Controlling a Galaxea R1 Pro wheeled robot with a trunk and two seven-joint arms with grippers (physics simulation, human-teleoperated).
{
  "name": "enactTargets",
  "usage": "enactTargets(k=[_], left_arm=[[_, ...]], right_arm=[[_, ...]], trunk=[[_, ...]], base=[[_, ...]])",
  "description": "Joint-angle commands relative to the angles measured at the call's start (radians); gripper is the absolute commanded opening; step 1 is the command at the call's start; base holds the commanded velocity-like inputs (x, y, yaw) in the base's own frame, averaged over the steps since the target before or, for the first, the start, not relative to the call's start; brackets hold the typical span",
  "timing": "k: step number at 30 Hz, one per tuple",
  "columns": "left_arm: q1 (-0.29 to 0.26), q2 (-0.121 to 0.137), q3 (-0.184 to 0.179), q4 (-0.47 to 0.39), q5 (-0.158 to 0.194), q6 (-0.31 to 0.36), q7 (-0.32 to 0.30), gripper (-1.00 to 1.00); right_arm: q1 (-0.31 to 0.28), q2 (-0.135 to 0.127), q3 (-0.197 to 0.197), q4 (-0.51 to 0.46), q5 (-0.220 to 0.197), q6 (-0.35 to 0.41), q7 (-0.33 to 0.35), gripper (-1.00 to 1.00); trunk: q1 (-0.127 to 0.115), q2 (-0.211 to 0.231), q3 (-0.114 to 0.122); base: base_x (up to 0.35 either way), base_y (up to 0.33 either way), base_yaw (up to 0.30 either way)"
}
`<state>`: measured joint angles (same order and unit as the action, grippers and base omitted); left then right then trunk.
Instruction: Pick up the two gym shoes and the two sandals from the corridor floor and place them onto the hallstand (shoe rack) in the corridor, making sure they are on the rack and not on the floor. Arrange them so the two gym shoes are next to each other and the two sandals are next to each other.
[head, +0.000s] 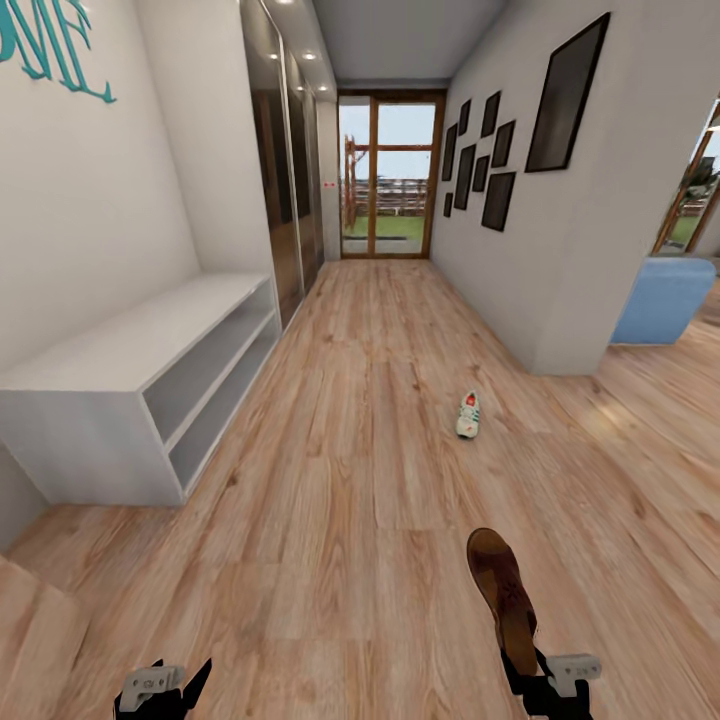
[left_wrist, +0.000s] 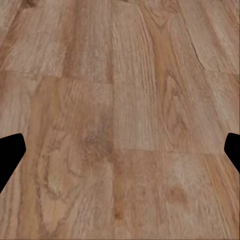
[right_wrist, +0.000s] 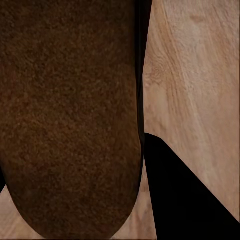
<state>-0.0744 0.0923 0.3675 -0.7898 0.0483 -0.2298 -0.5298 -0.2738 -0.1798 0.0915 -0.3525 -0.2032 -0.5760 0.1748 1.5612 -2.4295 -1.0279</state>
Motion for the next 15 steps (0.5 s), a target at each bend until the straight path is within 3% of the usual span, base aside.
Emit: enactTargets(k=[1,15], left_arm=[[-0.001,0.000,0.002,0.001,0.005,0.000,-0.007,1.00],[-0.001,0.000,0.002,0.001,0.005,0.000,-0.007,1.00]], right_arm=[[-0.001,-0.001,0.007,0.001,-0.015,-0.002,0.005,-1.00],[0.000,-0.001,0.007,0.001,-0.015,-0.002,0.004,-1.00]], trunk=[[0.000,0.000,-0.001],[0.000,0.000,-0.001]], base=[[0.335,0.070,0.000],[0.336,0.033,0.000]])
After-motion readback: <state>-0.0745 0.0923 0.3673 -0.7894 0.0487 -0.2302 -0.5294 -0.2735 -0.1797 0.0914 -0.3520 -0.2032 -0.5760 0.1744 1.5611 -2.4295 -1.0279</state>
